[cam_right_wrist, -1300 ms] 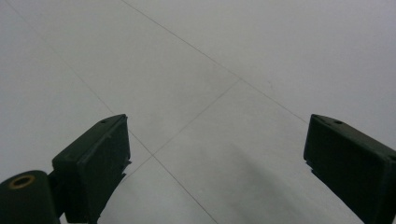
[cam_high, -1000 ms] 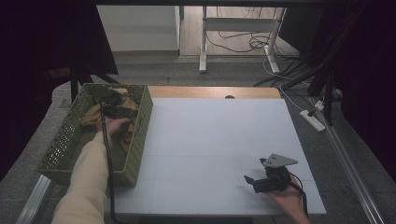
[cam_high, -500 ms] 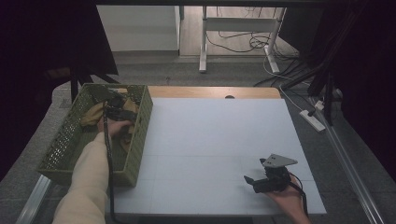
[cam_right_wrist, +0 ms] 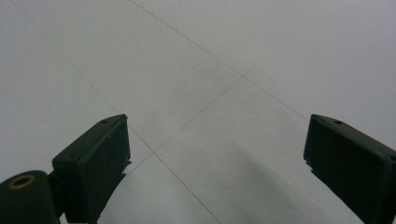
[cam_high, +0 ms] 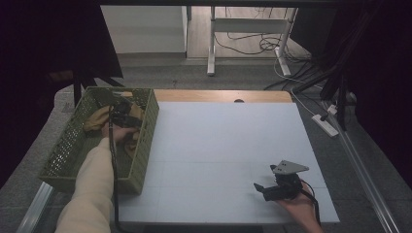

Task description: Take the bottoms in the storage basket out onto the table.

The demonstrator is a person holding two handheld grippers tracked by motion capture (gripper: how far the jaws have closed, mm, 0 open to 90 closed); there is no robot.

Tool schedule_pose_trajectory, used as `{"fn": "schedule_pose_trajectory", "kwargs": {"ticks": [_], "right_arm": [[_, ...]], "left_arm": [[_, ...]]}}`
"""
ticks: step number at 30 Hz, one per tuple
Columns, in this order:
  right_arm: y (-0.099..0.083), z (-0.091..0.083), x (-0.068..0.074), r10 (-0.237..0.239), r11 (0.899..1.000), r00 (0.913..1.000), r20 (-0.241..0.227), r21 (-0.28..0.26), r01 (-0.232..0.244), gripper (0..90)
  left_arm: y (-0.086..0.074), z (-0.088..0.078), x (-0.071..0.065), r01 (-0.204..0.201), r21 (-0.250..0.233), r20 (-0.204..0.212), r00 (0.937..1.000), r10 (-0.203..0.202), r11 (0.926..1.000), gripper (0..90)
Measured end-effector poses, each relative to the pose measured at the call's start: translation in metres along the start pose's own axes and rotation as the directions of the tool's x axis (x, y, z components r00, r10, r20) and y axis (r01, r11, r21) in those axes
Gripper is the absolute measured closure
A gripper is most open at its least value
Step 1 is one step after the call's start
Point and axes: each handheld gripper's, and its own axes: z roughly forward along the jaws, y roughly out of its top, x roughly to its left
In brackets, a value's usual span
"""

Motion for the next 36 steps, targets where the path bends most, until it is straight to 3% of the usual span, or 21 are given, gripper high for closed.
{"fn": "schedule_pose_trajectory", "kwargs": {"ticks": [6, 11, 13, 15, 23, 30, 36], "right_arm": [[0.0, 0.0, 0.0, -0.007, 1.0, 1.0, 0.003, 0.001, 0.007, 6.9], [0.0, 0.0, 0.001, -0.007, 1.0, 1.0, 0.003, 0.001, 0.007, 7.0], [0.0, 0.0, 0.0, -0.008, 1.0, 1.0, 0.003, 0.001, 0.008, 6.9], [0.0, 0.0, 0.001, -0.008, 1.0, 1.0, 0.003, 0.002, 0.008, 6.9], [0.0, 0.0, 0.001, -0.006, 1.0, 1.0, 0.005, 0.001, 0.006, 7.0], [0.0, 0.0, 0.0, -0.005, 1.0, 1.0, 0.007, 0.004, 0.005, 7.0], [0.0, 0.0, 0.001, -0.006, 1.0, 1.0, 0.008, 0.006, 0.006, 6.9]], "left_arm": [[-0.001, -0.004, 0.004, 0.009, -0.001, -0.042, 0.9991, -0.009, 1.0, 66.4], [0.0, -0.005, 0.003, -0.001, -0.009, -0.046, 0.999, 0.0, 1.0, 69.7], [0.0, -0.007, 0.002, 0.003, -0.029, -0.03, 0.9995, -0.004, 0.9996, 74.1], [0.001, -0.007, 0.001, -0.009, -0.016, -0.007, 0.9999, 0.009, 0.9998, 78.3], [0.002, -0.014, -0.001, -0.009, -0.058, 0.013, 0.9999, 0.01, 0.9983, 81.0], [0.003, -0.025, -0.004, -0.038, -0.122, 0.003, 0.9993, 0.038, 0.9918, 81.1], [0.002, -0.035, -0.007, -0.039, -0.172, -0.006, 0.9992, 0.039, 0.9843, 81.1]]}}
